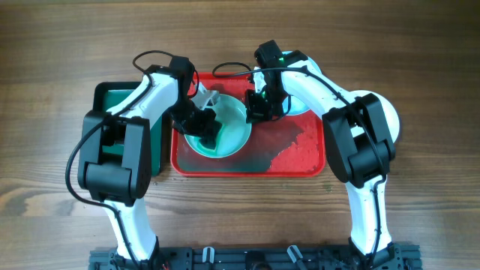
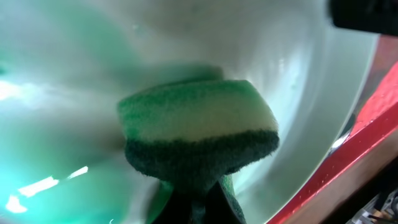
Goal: Clean dirty plates on tray and stack at the side
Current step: 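Scrub the held plate with the sponge in the left gripper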
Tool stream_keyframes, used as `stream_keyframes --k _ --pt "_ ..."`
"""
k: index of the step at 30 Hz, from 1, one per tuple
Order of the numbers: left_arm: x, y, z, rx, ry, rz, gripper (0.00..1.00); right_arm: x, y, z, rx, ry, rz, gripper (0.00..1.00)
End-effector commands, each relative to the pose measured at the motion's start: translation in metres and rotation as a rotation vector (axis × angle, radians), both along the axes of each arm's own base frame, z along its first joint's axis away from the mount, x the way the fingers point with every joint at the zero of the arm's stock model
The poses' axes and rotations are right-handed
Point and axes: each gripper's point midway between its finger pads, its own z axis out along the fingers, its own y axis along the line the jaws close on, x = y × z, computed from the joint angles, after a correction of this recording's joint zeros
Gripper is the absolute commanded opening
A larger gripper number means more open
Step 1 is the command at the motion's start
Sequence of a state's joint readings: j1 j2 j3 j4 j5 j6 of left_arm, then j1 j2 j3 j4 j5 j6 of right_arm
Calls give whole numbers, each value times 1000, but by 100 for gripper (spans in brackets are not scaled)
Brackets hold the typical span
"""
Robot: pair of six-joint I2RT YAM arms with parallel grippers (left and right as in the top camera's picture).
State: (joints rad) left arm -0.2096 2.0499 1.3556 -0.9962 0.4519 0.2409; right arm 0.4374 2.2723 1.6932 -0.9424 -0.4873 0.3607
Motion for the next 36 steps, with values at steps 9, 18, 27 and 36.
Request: stream_keyframes --k 9,18,27,36 --pt "83 49 -28 350 -255 450 4 0 2 -2 31 23 -14 4" --pt "65 77 -30 520 -212 500 4 1 1 -3 24 20 -13 4" --pt "2 -26 -1 -152 -2 -8 4 0 1 -3 24 21 -13 4" --pt "36 -38 2 -209 -123 40 4 0 1 -3 23 24 -12 4"
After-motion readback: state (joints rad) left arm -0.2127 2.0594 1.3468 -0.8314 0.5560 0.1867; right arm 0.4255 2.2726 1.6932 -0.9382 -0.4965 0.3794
